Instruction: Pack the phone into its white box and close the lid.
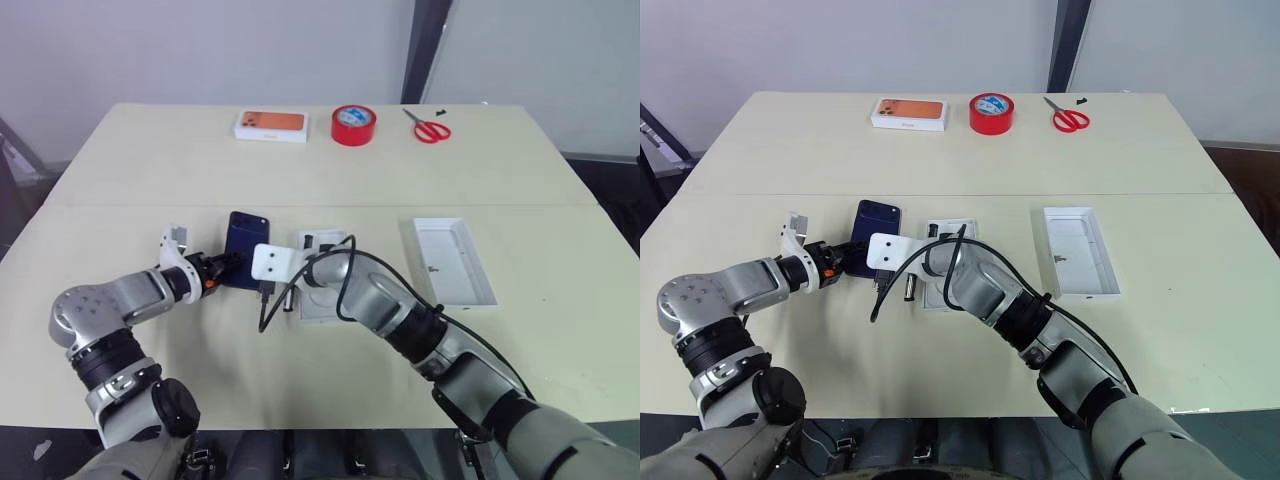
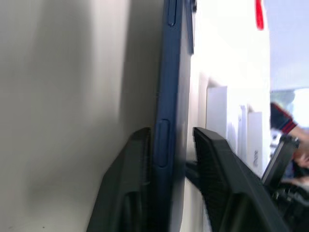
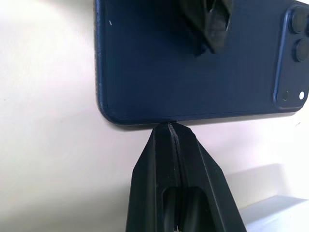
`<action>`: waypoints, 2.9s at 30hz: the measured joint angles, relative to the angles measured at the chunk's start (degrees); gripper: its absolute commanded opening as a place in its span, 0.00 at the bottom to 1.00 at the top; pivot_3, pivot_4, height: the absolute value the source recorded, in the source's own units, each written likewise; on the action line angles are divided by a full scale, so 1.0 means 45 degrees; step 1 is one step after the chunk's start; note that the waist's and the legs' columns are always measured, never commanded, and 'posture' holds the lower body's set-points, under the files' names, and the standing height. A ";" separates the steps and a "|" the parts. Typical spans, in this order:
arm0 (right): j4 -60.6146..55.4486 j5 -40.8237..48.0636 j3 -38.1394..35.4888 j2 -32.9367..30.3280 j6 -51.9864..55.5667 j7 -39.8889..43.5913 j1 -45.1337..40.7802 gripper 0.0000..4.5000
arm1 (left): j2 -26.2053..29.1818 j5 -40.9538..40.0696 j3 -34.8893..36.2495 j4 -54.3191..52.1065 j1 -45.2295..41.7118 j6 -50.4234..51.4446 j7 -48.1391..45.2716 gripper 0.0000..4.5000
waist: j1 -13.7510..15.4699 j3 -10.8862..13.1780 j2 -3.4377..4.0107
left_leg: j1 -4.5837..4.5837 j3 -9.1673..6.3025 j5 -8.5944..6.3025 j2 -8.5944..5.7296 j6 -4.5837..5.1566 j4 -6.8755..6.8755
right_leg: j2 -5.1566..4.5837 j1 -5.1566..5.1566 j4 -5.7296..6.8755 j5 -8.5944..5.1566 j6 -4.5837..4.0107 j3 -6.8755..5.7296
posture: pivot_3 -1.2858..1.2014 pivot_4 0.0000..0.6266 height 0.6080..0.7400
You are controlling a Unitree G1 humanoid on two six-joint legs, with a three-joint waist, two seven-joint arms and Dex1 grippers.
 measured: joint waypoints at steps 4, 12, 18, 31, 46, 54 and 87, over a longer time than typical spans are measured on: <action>-0.0646 -0.0003 0.0000 -0.0110 0.0430 0.0161 0.0218 0.00 | -0.0158 -0.0288 0.0846 -0.0002 -0.0131 0.0000 0.0474 0.38 | -0.0014 0.0001 -0.0001 | -0.0001 -0.0001 0.0000 0.0002 -0.0006 -0.0004 | 0.0002 -0.0005 0.0000 0.0000 0.0000 0.0000 | 0.52 0.24 0.88; -0.3095 0.0421 -0.0968 -0.0828 0.1709 0.0605 0.0424 0.00 | -0.0504 -0.1313 0.1346 -0.0327 -0.0181 0.0001 0.1100 0.02 | 0.0004 0.0001 -0.0017 | -0.0005 -0.0004 -0.0004 0.0003 -0.0015 -0.0005 | 0.0003 -0.0007 -0.0006 0.0000 0.0000 0.0001 | 0.52 0.24 0.88; -0.5670 0.1820 -0.2682 -0.2010 0.2873 0.1501 0.0880 0.00 | -0.0550 -0.2751 0.1325 -0.1013 0.0260 -0.0001 0.1237 0.02 | 0.0033 0.0007 -0.0025 | -0.0011 -0.0006 -0.0008 0.0003 -0.0017 -0.0010 | 0.0002 -0.0007 -0.0019 0.0000 0.0000 0.0001 | 0.52 0.24 0.88; -0.7195 0.4324 -0.5570 -0.6431 0.1364 0.3279 0.3864 0.00 | -0.3598 -0.9572 -0.3996 -0.3748 0.4092 -0.2620 0.5730 0.02 | -0.0007 0.0023 -0.0042 | 0.0014 -0.0007 -0.0055 0.0016 0.0066 -0.0030 | 0.0007 0.0014 -0.0031 -0.0002 -0.0003 0.0014 | 0.52 0.24 0.88; -0.7162 0.4669 -0.5457 -0.6440 0.1252 0.2650 0.3858 0.00 | -0.0800 -1.2545 -0.8304 -0.3705 0.5051 -0.7136 0.7480 0.69 | 0.0127 0.0024 -0.0042 | 0.0007 -0.0006 -0.0038 0.0025 0.0046 -0.0007 | 0.0021 0.0035 -0.0053 -0.0005 -0.0010 0.0009 | 0.52 0.24 0.88; -0.7131 0.4666 -0.5408 -0.6547 0.1250 0.2522 0.3864 0.00 | 0.0847 -1.3277 -0.8692 -0.4331 0.5514 -0.8119 0.6686 0.99 | 0.0107 0.0026 -0.0038 | 0.0007 -0.0006 -0.0034 0.0026 0.0043 -0.0007 | 0.0023 0.0035 -0.0053 -0.0006 -0.0011 0.0009 | 0.52 0.24 0.88; -0.7315 0.4608 -0.3939 -0.5890 0.2802 0.1420 0.3774 0.00 | 0.2043 -1.2956 -1.0814 -0.4241 0.4962 -0.9498 0.5550 0.99 | 0.0114 0.0035 -0.0027 | 0.0007 -0.0007 -0.0044 0.0023 0.0063 0.0001 | 0.0019 0.0056 -0.0073 -0.0006 -0.0011 0.0003 | 0.52 0.24 0.88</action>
